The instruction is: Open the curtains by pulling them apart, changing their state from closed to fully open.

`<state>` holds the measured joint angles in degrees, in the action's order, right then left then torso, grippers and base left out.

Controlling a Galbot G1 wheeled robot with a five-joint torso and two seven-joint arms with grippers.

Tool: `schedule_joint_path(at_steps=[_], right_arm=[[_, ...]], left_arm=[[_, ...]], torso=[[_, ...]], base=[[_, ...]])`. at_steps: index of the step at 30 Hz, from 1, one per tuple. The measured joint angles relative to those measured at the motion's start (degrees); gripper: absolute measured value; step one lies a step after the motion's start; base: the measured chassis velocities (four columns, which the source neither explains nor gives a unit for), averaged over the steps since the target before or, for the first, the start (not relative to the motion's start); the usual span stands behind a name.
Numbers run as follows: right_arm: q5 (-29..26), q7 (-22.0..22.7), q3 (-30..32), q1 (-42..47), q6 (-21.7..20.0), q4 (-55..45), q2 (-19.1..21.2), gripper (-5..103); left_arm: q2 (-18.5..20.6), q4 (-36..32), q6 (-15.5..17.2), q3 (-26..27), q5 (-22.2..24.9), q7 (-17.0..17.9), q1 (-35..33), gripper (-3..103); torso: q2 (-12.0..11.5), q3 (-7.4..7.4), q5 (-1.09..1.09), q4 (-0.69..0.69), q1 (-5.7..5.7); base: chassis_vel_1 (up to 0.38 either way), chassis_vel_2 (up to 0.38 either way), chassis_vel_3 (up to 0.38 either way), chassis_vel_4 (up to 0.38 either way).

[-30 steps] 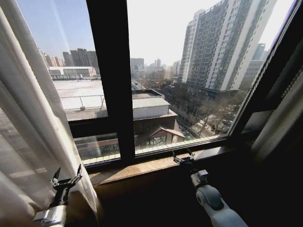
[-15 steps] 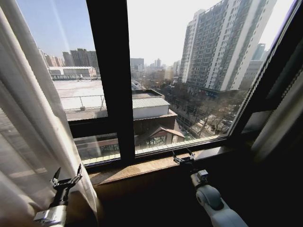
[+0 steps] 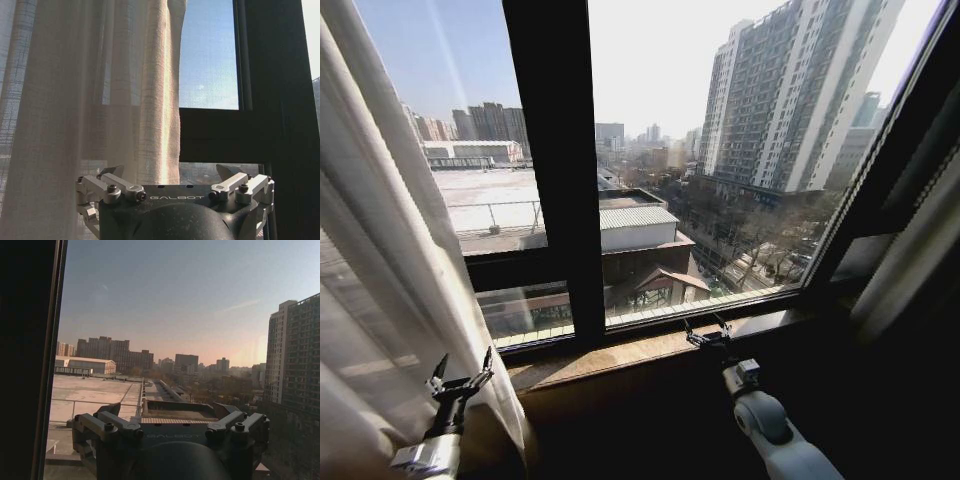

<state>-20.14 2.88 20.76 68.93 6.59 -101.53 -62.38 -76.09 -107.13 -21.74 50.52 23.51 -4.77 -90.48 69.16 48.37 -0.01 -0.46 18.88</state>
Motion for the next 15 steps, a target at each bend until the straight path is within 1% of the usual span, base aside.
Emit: schedule_joint_path(at_steps=[2,4,5,8,9,13,14,15], right_arm=[[0.0,0.0,0.0,0.0,0.0,0.0,0.0,100],[0.0,0.0,0.0,0.0,0.0,0.0,0.0,100],[0.0,0.0,0.0,0.0,0.0,0.0,0.0,100],[0.0,0.0,0.0,0.0,0.0,0.0,0.0,100],[0.0,0.0,0.0,0.0,0.0,0.0,0.0,100],[0.0,0.0,0.0,0.0,0.0,0.0,0.0,100],[0.0,0.0,0.0,0.0,0.0,0.0,0.0,100],[0.0,0.0,0.0,0.0,0.0,0.0,0.0,100]], left_arm=[[0.0,-0.2,0.8,-0.4,0.0,0.4,0.2,100],[0.2,-0.9,3.4,-2.0,-0.1,1.6,0.9,100],[0.2,-0.9,3.4,-2.0,-0.1,1.6,0.9,100],[0.6,-2.5,9.1,-5.4,-0.4,4.3,2.5,100],[0.6,-2.5,9.1,-5.4,-0.4,4.3,2.5,100],[1.1,-4.7,16.9,-9.9,-0.9,8.1,4.6,100],[1.1,-4.7,16.9,-9.9,-0.9,8.1,4.6,100],[1.3,-5.1,18.6,-10.9,-1.0,8.9,5.0,100]], torso=[[0.0,0.0,0.0,0.01,0.0],[0.0,0.0,0.0,0.01,0.0],[0.0,0.0,0.0,0.01,0.0],[0.0,0.0,0.0,0.0,0.0],[0.0,0.0,0.0,0.0,0.0],[0.0,0.0,0.01,0.0,0.0],[0.0,0.0,0.01,0.0,0.0],[0.0,0.0,0.0,0.0,0.0]], base=[[0.0,0.0,0.0,0.0],[0.0,0.0,0.0,0.0],[0.0,0.0,0.0,0.0],[0.0,0.0,0.0,0.0],[0.0,0.0,0.0,0.0],[0.0,0.0,0.0,0.0],[0.0,0.0,0.0,0.0],[0.0,0.0,0.0,0.0]])
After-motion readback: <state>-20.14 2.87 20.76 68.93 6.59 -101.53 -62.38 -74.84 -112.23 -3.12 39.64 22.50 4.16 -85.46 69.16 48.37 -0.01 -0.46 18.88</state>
